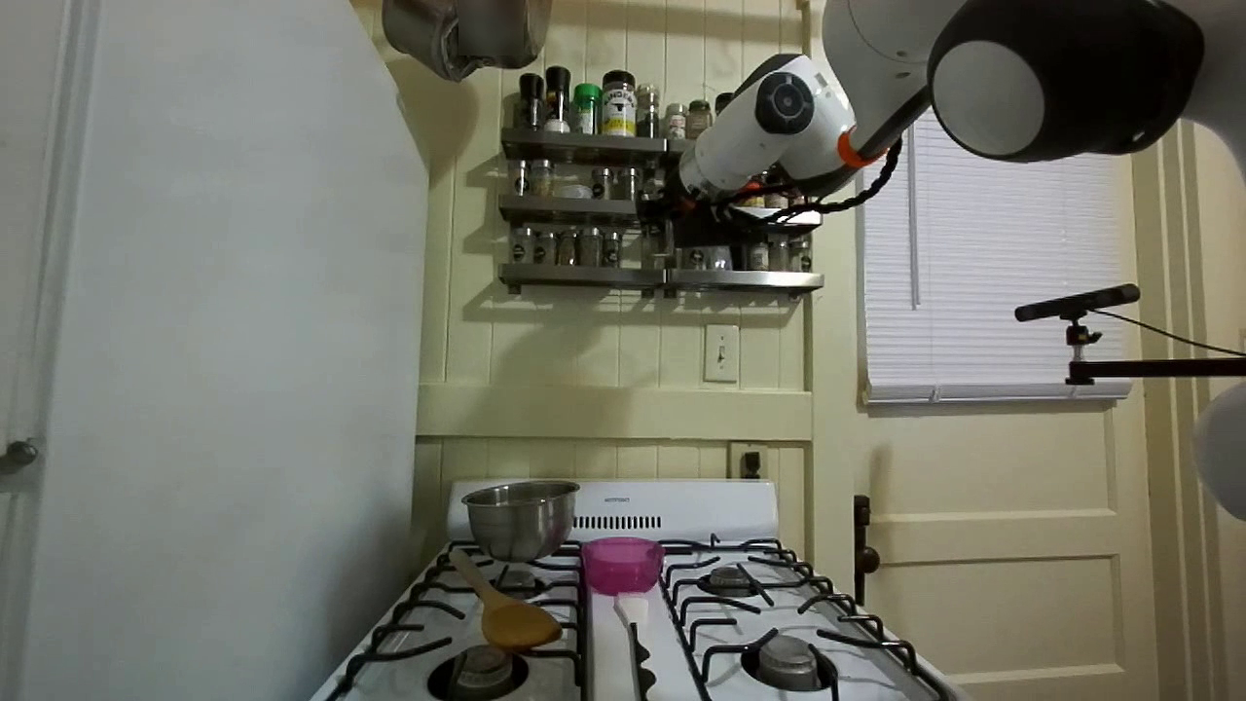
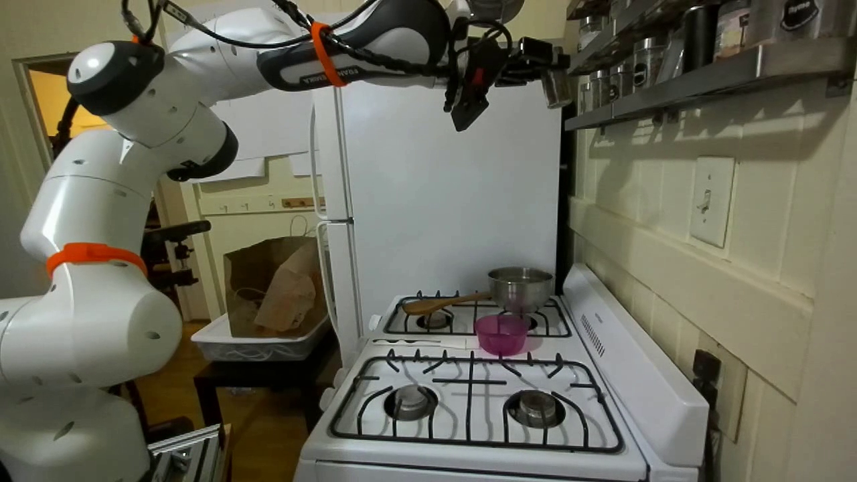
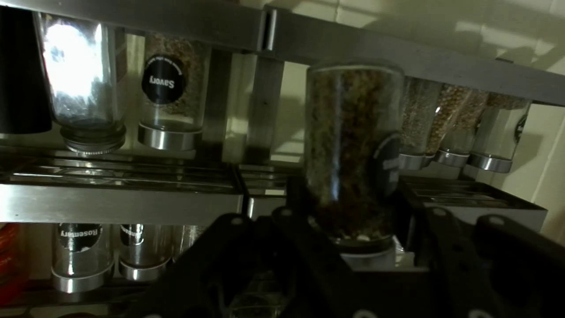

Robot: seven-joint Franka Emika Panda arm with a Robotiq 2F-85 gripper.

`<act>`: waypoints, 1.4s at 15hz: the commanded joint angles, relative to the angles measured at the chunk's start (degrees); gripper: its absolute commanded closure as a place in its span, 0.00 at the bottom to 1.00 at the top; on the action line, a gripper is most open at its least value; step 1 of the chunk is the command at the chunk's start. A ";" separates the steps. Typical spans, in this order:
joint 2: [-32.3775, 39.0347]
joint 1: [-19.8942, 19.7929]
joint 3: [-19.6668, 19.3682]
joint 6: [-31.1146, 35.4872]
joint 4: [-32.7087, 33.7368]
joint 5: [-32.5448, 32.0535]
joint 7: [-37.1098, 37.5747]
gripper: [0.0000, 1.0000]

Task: Pick up one spice from the center of the bottom shelf, sprinkle some of its content into the pot and then place the spice back at the center of the bottom shelf

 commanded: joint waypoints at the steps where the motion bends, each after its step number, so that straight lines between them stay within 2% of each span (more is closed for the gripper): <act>1: 0.00 0.00 0.00 0.00 0.00 0.00 0.00 0.51; 2: 0.00 0.00 0.00 0.00 0.00 0.00 0.00 0.76; 9: 0.07 -5.27 4.01 -0.12 3.04 1.31 1.87 0.76; 11: -1.25 -6.61 4.02 1.12 3.25 0.11 4.17 0.76; 14: -2.40 -7.86 3.71 1.70 4.21 -0.51 6.79 0.76; 21: -1.99 -9.19 4.99 1.07 7.77 0.40 6.71 0.76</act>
